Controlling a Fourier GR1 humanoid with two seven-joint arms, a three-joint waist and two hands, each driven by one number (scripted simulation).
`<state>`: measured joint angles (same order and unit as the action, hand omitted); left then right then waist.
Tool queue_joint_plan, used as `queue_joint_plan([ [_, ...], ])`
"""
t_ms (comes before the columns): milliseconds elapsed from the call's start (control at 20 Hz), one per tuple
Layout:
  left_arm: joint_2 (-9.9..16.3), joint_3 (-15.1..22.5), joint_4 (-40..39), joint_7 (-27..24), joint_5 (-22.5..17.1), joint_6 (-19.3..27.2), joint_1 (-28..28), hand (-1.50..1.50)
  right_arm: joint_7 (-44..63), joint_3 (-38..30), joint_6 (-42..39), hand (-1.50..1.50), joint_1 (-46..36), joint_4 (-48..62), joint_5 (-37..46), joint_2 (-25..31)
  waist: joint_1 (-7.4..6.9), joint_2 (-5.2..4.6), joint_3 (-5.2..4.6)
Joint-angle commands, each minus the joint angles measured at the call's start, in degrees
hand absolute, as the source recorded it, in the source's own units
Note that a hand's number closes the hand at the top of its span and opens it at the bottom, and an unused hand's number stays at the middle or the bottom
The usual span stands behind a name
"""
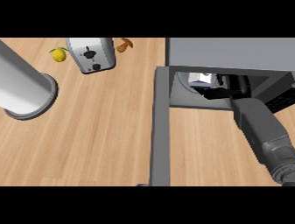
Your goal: Pick up the milk, place it into the microwave and close the microwave
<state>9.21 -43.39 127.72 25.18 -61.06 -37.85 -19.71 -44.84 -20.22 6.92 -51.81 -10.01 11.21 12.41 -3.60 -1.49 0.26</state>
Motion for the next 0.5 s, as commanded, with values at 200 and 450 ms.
queue_joint_plan([
  [200,1.53,0.30,-4.56,-1.06,1.13,-1.29,4.09,-1.50,3.91,2.14,11.20,1.50,-4.35,1.91,3.94,3.26,-1.84,-1.11,-0.09],
  [450,2.09,1.18,-2.61,-0.19,0.93,-0.71,4.21,-1.50,4.49,1.41,14.39,1.50,-4.96,2.57,3.81,5.07,-3.20,-1.77,0.08],
])
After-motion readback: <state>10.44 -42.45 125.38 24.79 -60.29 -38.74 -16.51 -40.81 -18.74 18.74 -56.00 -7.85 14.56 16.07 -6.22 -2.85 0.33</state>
